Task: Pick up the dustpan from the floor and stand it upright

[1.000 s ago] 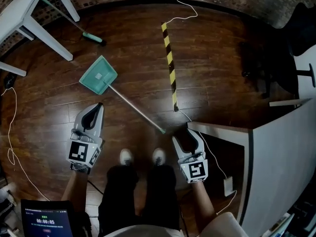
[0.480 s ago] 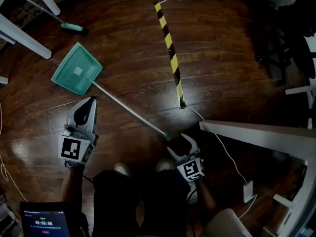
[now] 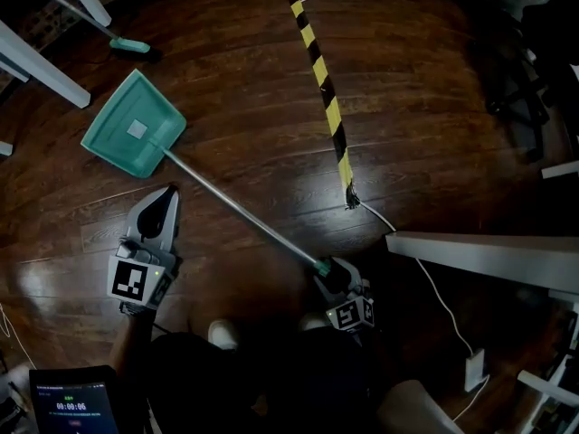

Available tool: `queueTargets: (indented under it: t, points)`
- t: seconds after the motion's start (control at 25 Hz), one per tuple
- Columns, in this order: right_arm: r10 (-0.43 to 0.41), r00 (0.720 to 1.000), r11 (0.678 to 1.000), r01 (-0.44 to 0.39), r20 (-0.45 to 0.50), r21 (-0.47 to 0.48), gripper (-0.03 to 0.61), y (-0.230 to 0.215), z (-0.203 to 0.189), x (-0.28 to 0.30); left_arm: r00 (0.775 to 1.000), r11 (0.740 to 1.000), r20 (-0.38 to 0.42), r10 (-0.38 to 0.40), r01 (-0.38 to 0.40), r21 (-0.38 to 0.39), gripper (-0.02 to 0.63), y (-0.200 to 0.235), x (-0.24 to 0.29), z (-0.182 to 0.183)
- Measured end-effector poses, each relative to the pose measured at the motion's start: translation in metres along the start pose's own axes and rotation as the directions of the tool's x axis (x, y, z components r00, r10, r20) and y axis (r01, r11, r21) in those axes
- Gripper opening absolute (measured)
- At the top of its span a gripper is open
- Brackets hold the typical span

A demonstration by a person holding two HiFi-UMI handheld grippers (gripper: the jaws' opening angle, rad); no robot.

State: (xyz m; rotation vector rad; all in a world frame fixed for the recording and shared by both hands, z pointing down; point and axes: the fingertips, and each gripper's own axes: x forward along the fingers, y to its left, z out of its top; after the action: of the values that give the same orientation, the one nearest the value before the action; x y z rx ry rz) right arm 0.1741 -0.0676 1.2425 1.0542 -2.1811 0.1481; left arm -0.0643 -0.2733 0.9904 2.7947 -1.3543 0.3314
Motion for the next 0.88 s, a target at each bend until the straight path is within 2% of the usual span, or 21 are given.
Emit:
queueTargets:
  t: [0.08, 0.28, 0.48, 0.6, 0.68, 0.88]
  points:
    - [-0.019, 1.0, 1.0, 0.019, 0.002, 0.002, 0.164, -0.001, -0.001, 0.004, 1.0, 1.0, -0.009, 0.0, 0.0, -0.012, 0.002, -0.002, 0.001, -0.005]
    - [-0.006, 1.0, 1.0, 0.006, -0.002, 0.024, 0.158, -0.003, 0.014, -0.001, 1.0, 1.0, -0.003, 0.005, -0.005, -0.027, 0.002, -0.004, 0.001, -0.007]
    - [-0.024, 0.996, 0.999, 0.021, 0.083, 0.028, 0.156, -0.015, 0.04, -0.025, 0.999, 1.0, 0.026, 0.019, -0.019, 0.001, 0.002, 0.006, 0.002, -0.008]
    - [-0.029, 0.986, 1.0, 0.029, 0.163, 0.004, 0.156, -0.03, 0.093, -0.051, 0.999, 0.998, 0.027, 0.028, -0.026, -0.05, 0.002, 0.002, 0.002, -0.001]
    - [-0.045, 0.98, 0.999, 0.045, 0.192, 0.002, 0.156, -0.037, 0.122, -0.071, 0.999, 0.998, 0.035, 0.018, -0.016, -0.056, 0.002, -0.001, 0.002, 0.007]
    - [-0.088, 0.98, 0.996, 0.084, 0.179, 0.028, 0.153, -0.054, 0.184, -0.122, 0.995, 0.995, 0.095, -0.002, 0.012, -0.1, 0.002, 0.011, 0.0, 0.057]
